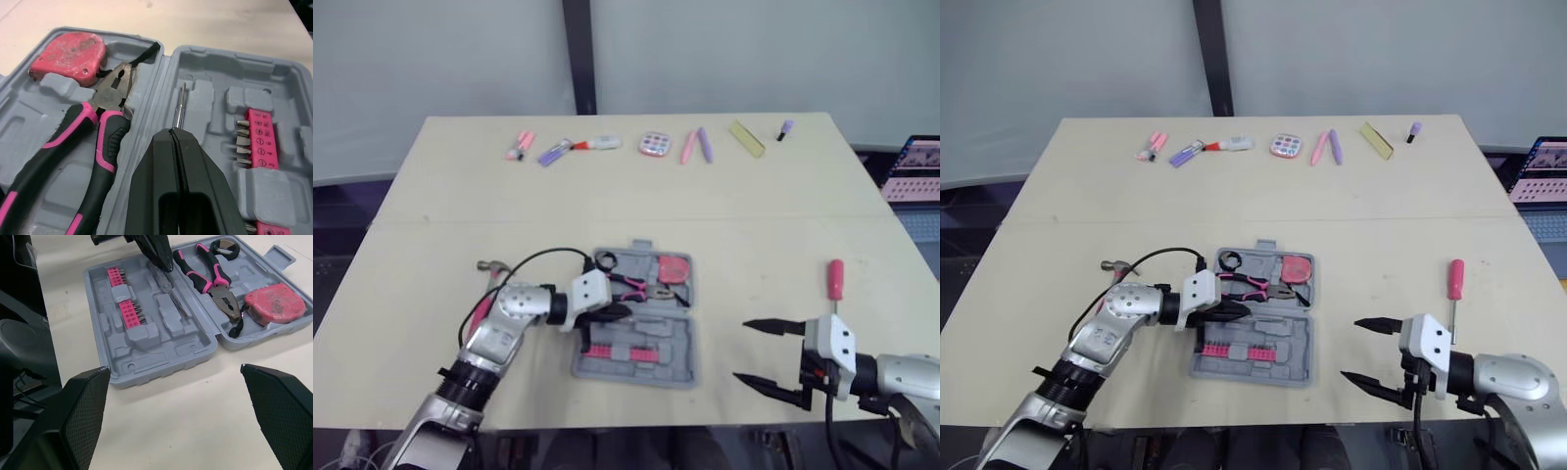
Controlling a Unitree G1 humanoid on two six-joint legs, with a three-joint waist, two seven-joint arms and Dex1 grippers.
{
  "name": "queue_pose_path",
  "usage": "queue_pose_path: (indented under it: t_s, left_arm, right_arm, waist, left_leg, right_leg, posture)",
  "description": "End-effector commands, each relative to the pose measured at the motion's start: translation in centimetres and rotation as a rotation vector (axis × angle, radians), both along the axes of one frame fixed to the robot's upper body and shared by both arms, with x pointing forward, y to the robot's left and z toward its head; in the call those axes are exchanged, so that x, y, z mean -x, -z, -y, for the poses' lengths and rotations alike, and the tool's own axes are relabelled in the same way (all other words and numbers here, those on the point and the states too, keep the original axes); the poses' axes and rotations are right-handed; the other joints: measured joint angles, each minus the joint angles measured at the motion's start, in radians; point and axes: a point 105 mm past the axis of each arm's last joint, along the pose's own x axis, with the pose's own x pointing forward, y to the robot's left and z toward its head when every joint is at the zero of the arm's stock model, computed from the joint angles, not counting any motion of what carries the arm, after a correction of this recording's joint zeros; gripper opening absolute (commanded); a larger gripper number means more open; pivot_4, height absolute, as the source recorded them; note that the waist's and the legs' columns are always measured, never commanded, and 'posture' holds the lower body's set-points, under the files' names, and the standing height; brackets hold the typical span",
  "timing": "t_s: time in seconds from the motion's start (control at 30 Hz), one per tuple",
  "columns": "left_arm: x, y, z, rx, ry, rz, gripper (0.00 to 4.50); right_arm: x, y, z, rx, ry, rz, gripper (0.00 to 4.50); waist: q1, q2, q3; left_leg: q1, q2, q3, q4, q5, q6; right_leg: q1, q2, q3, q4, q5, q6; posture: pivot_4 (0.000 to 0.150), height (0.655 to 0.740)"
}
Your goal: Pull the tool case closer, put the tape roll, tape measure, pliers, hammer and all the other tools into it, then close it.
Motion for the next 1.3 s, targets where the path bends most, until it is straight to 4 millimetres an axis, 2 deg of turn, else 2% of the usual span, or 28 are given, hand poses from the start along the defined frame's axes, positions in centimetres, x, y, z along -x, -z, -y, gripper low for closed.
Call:
queue_pose_path:
  t_s: [0.03,0.63,1.0,1.3]
  left_arm:
    - [-0.1,0.2,0.1,-0.009,0.011,0.023,0.01]
    - [-0.3,2.4,-0.8,-0.129,-0.041,-0.006,0.01]
    - [0.7,3.8,-0.8,-0.204,-0.033,-0.039,0.01]
    - [0.8,5.0,-0.8,-0.268,-0.04,-0.074,0.01]
  right_arm:
    - [0.0,-1.2,0.0,-0.004,0.0,0.046,4.5]
    - [0.0,-1.3,0.0,-0.002,0.007,0.047,4.5]
    - [0.1,-1.3,0.0,-0.003,0.01,0.044,4.5]
    - [0.2,-1.4,0.1,-0.001,0.011,0.045,4.5]
  waist:
    - [-0.001,0.0,0.0]
    - [0.0,0.0,0.0]
    - [0.0,0.001,-0.001]
    - [0.001,0.003,-0.003]
  left_leg:
    - [0.0,0.0,0.0,0.0,0.0,0.0]
    - [0.001,0.0,0.0,0.0,0.0,0.0]
    - [0.001,0.0,0.0,0.0,0.0,0.0]
    - [0.002,0.0,0.0,0.0,0.0,0.0]
  right_leg:
    - [0.0,0.0,0.0,0.0,0.0,0.0]
    - [0.0,0.0,0.0,0.0,0.0,0.0]
    - [0.001,0.0,0.0,0.0,0.0,0.0]
    - [0.001,0.0,0.0,0.0,0.0,0.0]
  posture:
    - [0.15,0.74]
    - [0.15,0.74]
    - [0.15,0.74]
    - [0.15,0.74]
